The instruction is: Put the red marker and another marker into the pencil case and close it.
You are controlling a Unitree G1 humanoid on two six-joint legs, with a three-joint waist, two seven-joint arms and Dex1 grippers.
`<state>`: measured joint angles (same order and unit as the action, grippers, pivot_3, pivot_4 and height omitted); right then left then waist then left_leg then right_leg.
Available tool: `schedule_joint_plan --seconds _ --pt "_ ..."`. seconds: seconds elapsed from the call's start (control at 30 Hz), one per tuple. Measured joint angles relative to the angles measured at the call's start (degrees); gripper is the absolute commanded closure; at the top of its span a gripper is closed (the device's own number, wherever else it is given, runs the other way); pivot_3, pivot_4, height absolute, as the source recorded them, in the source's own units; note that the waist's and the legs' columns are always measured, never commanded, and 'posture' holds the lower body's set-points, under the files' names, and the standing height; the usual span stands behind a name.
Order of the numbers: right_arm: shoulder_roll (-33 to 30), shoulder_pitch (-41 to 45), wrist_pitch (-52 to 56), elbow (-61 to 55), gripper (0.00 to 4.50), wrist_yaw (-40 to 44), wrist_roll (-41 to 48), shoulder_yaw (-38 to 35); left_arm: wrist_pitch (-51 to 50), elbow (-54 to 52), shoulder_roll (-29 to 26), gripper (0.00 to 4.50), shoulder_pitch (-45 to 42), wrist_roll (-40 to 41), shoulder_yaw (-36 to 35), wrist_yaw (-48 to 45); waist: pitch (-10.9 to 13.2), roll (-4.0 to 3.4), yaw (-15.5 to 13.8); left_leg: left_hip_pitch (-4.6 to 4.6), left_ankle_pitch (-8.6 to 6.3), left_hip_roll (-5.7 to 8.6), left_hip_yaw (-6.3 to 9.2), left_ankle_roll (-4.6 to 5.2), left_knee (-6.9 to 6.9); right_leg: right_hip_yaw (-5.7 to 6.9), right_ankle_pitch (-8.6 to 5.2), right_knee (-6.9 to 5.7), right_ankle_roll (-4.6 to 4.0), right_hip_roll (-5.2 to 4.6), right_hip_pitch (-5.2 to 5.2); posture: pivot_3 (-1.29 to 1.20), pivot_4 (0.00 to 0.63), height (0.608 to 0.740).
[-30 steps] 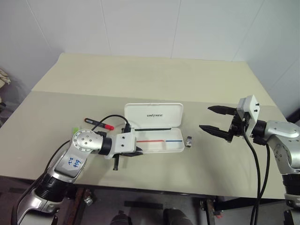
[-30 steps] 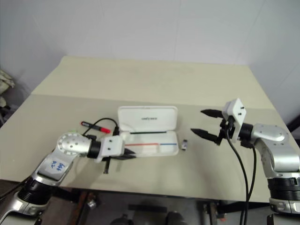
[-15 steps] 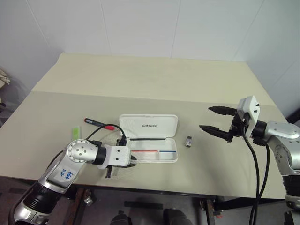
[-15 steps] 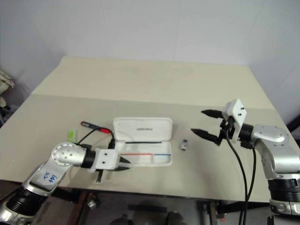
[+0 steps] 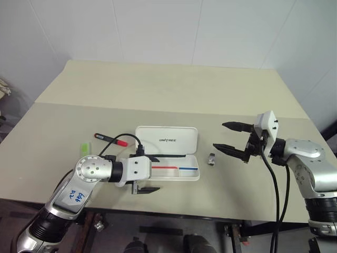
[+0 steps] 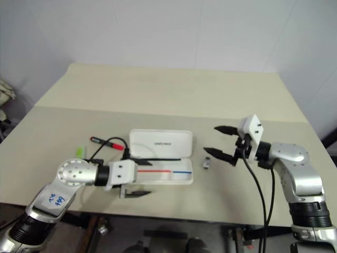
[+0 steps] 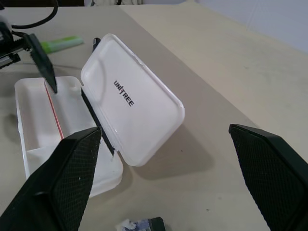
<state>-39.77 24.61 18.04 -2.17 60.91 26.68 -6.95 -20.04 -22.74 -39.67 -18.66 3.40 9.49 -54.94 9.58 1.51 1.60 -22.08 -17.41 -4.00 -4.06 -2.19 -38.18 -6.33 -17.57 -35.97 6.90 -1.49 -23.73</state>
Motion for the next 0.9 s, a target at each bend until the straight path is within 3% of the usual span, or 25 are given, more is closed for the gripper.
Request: schedule_joint_plan --seconds 0.13,0.33,0.57,0.9 --pt "0.84 1.17 -0.01 0.26 0.00 -0.03 -0.02 0.38 -5.81 -5.09 1.08 0.05 0.64 4.05 -2.72 2.05 0.01 0.01 0.03 0.00 0.00 0.00 0.01 0.00 0.01 0.00 0.01 0.00 0.01 0.00 0.00 0.00 0.150 0.740" --pt "1.03 3.23 -0.23 3.14 0.00 0.97 -0.27 1.05 -16.75 -8.46 1.05 0.05 0.46 12.15 -12.34 6.05 0.01 0.02 0.21 0.03 0.01 0.00 0.03 0.00 0.00 0.02 0.03 -0.02 0.05 0.00 0.00 0.00 0.150 0.740" --pt "1.29 6.06 -1.60 6.89 0.00 2.84 -0.97 2.26 -17.65 -1.71 -11.06 0.05 1.51 13.22 -19.32 3.39 0.03 0.03 0.35 0.05 0.01 0.00 -0.03 -0.01 0.07 0.03 0.02 0.06 0.04 0.00 -0.01 0.00 0.150 0.740" --pt "2.37 6.50 -2.50 7.47 0.00 3.49 -1.55 2.42 -7.66 17.76 -20.90 0.05 0.68 9.63 -18.76 -4.10 0.06 0.01 0.18 0.02 -0.01 -0.01 -0.13 0.01 0.14 0.05 -0.04 0.07 -0.07 -0.01 -0.08 0.00 0.150 0.740"
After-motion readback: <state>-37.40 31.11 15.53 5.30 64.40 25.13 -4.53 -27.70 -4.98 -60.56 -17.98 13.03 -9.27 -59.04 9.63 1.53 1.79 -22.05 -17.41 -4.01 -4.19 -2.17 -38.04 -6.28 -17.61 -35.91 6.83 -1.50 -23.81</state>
